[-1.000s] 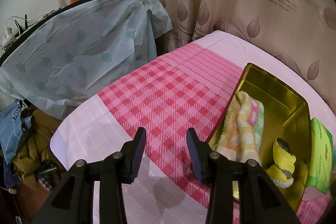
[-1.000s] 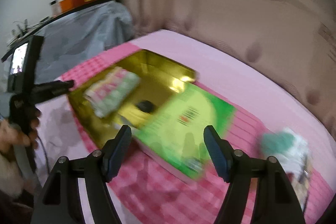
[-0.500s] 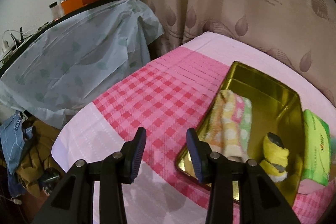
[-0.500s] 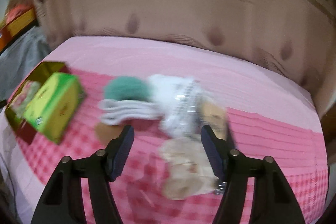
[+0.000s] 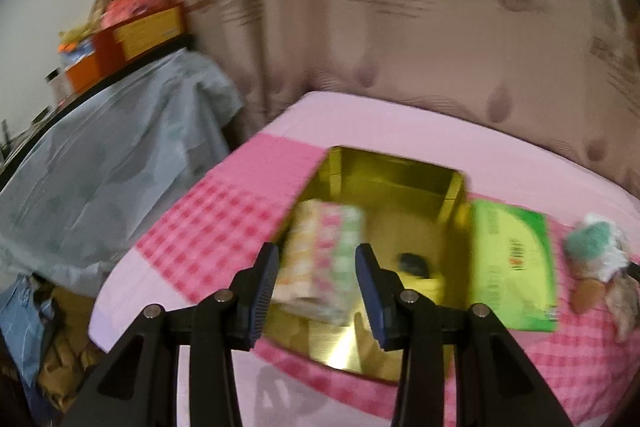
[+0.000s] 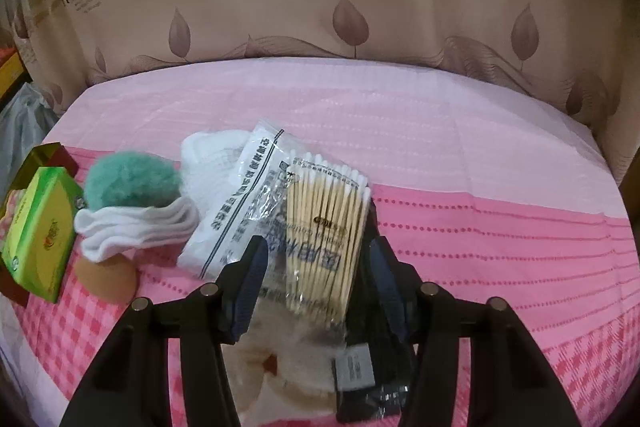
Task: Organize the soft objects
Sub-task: 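Grasp the bag of cotton swabs with the right gripper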
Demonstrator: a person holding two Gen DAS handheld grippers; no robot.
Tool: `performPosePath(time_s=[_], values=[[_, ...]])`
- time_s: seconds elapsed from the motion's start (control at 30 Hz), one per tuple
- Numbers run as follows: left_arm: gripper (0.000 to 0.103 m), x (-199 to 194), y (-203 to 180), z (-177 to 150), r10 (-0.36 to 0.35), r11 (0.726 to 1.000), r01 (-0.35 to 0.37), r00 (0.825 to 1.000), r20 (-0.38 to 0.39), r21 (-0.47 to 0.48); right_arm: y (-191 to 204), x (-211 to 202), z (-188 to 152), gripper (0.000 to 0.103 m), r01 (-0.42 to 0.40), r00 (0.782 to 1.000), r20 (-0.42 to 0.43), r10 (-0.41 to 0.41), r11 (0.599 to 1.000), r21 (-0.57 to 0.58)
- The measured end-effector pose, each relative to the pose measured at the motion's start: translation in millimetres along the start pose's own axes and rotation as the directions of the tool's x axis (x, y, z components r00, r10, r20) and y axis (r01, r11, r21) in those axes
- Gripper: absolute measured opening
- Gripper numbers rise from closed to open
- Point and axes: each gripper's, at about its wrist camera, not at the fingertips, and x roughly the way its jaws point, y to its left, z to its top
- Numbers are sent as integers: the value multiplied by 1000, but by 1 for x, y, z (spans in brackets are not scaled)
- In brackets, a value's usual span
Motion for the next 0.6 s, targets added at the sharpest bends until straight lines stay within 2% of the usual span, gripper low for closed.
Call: performPosePath(time_s=[0.17,0.27,0.4,0.6], values=[[44,-9,-57,3,-125,986,125,992,-1,109,-6,17,6,51,-8,1000,-10,8,1000,6],[44,-11,-96,1,-207,964,208,978,-25,166,-9,23,8,51,-17,1000,-15,18,1000,17],[44,-12,-146,-10,-310,920,321,947,-81,224,-10,25,8,50,-27,1000,-5,27,999,20],[44,-3,-199,-30,-375,870,408,912,-167,276,-7,21,1,34,-9,1000,13,10,998,-58]])
